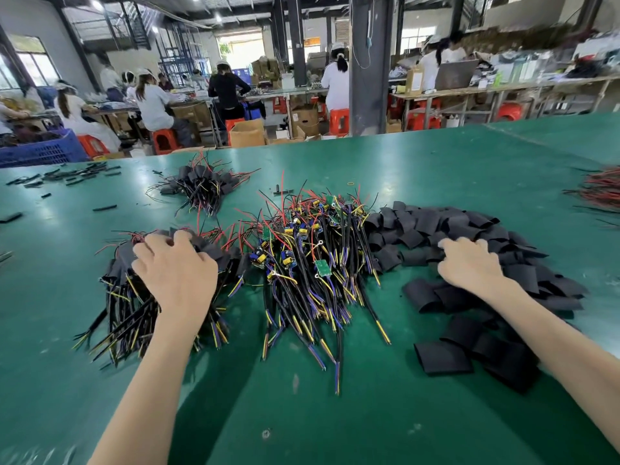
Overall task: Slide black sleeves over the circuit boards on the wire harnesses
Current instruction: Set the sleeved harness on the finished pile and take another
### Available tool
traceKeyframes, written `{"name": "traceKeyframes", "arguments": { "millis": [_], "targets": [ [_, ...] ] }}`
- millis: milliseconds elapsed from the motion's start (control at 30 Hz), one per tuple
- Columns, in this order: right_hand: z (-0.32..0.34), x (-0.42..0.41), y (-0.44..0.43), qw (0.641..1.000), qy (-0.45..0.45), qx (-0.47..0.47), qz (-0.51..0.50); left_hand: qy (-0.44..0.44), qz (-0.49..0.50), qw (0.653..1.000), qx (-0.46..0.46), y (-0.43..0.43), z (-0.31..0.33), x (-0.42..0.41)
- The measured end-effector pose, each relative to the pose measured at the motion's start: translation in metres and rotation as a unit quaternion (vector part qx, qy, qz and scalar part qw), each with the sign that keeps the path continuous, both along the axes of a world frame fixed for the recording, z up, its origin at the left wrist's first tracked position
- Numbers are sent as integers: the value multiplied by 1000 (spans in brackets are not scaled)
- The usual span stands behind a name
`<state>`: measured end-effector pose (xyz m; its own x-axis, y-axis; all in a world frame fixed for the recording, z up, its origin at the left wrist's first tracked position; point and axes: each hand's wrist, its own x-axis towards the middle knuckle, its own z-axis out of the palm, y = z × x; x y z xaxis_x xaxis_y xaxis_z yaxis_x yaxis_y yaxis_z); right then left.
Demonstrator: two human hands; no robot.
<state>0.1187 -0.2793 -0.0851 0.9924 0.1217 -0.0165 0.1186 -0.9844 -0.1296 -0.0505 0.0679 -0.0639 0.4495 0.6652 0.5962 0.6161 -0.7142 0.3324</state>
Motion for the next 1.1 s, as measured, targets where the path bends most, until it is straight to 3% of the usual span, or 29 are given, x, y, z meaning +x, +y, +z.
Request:
{"name": "traceKeyframes", "arguments": {
  "millis": [100, 233, 333, 433, 567, 700, 933, 1100],
  "targets": [
    [-1, 2, 2, 1000, -21, 9, 3, -27, -9, 999, 27, -13, 3, 2],
    [-6, 3, 8, 997, -42, -3, 58, -53, -136, 987, 65, -43, -3, 11],
    [-8, 3, 7, 993, -50, 15, 106, 7, -275, 961, 7, -69, -18, 19],
    [-6, 3, 8, 990, -62, 49, 117, 69, -334, 940, -30, -82, -33, 22],
    [-7, -2, 10, 983, -96, 82, 134, 62, -341, 937, -52, -84, -36, 22],
    [-4, -10, 16, 960, -138, 192, 152, 23, -357, 927, -107, -85, -33, 23],
    [2, -23, 28, 936, -145, 207, 246, -16, -275, 961, 29, -95, -34, 30],
    [-2, -33, 34, 924, -104, 220, 295, 95, -228, 969, -17, -104, -23, 51]
  ]
}}
